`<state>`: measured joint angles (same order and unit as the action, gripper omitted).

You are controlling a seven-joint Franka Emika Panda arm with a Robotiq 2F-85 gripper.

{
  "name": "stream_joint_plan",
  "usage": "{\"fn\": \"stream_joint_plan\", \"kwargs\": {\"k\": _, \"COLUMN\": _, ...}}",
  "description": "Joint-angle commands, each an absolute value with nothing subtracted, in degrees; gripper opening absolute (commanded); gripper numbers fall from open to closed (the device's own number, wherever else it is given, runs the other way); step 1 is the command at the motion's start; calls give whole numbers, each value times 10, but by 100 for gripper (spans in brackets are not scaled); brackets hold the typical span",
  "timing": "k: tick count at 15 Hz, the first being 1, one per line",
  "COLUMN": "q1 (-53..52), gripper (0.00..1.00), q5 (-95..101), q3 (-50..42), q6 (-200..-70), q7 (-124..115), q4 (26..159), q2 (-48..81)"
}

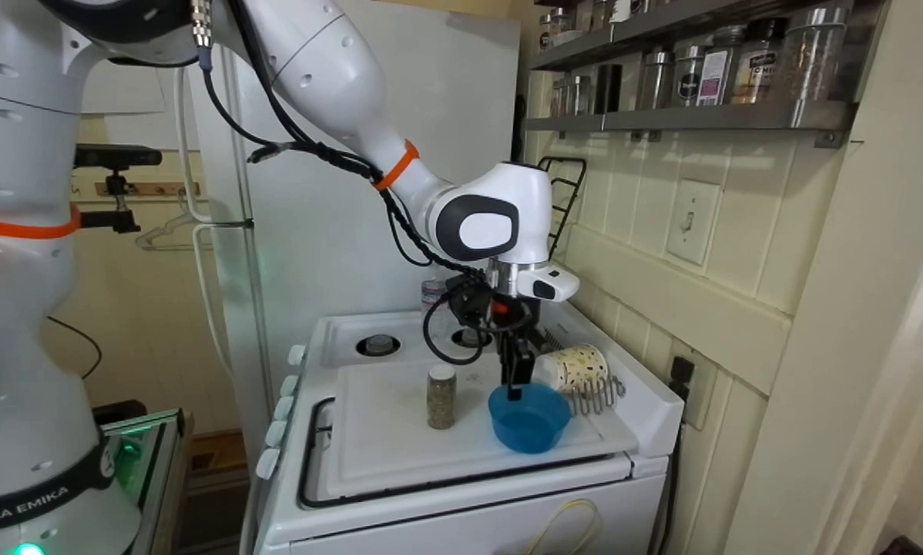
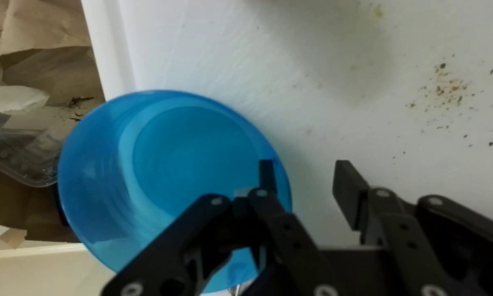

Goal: Remove the bottle from the blue bowl, then move the blue bowl to the left, then move the bottle at the right to the left

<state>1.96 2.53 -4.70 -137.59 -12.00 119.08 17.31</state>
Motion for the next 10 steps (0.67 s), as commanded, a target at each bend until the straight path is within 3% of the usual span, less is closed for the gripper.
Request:
{"fn": "stream_joint_plan", "kwargs": {"k": 1, "q1": 17, "gripper": 11, "q5": 25, "q3": -47, "q6": -1375, "q7": -114, "q4": 1188, "q2": 168}}
{"fn": "stream_joint_plan", "kwargs": {"k": 3, "q1": 15, "gripper": 1, "q5": 25, "q3": -43, "q6": -1360, "q7": -109, "q4": 1187, "q2": 162}}
{"fn": "stream_joint_plan", "kwargs": {"k": 10, "q1": 9, "gripper": 1, "q5": 47, "q3": -33, "q6": -1261, "q7": -76, "q4": 1206, "q2": 65}}
